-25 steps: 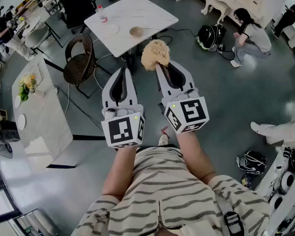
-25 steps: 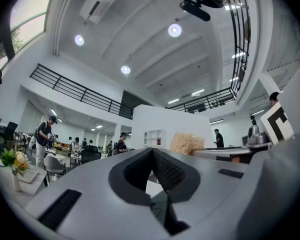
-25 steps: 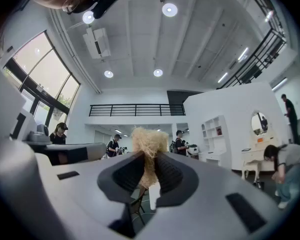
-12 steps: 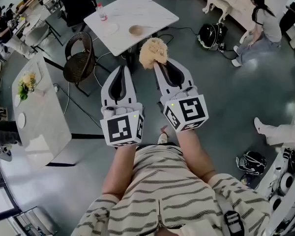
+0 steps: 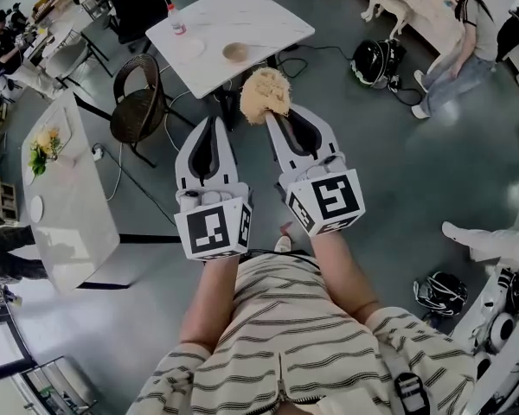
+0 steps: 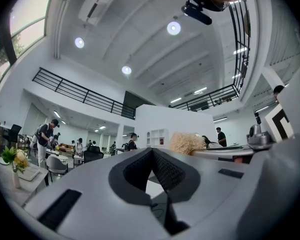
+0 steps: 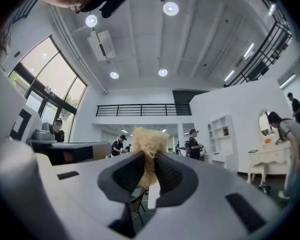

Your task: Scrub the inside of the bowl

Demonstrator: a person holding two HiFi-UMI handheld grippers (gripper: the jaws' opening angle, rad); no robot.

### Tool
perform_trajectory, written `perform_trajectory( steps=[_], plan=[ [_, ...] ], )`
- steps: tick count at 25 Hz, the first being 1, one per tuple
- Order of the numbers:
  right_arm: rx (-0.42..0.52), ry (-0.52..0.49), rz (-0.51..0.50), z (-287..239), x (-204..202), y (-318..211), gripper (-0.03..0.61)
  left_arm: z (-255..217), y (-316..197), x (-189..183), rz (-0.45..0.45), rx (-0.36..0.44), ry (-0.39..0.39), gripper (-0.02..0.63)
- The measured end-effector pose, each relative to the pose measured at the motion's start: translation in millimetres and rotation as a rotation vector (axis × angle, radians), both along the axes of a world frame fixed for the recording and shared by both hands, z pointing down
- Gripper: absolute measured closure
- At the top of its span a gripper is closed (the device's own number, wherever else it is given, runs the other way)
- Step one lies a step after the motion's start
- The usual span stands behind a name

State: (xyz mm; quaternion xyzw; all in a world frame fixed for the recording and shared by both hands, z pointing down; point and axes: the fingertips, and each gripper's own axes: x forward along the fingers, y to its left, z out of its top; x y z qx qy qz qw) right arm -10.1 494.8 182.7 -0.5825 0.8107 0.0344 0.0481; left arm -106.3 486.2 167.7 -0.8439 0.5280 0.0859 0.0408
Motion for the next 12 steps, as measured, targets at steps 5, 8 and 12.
perform_trajectory(
  steps=[5, 8, 12],
  plan=[
    [-0.022, -0.022, -0.011, 15, 24, -7, 0.508, 19, -6, 14, -0.024, -0.025, -0.007, 0.609],
    [-0.041, -0.042, -0.012, 20, 35, -13, 0.508, 23, -12, 18, -0.039, -0.035, -0.010, 0.610],
    [-0.040, -0.081, -0.032, 18, 42, -26, 0.508, 26, -26, 28, -0.049, -0.043, -0.018, 0.609]
  ],
)
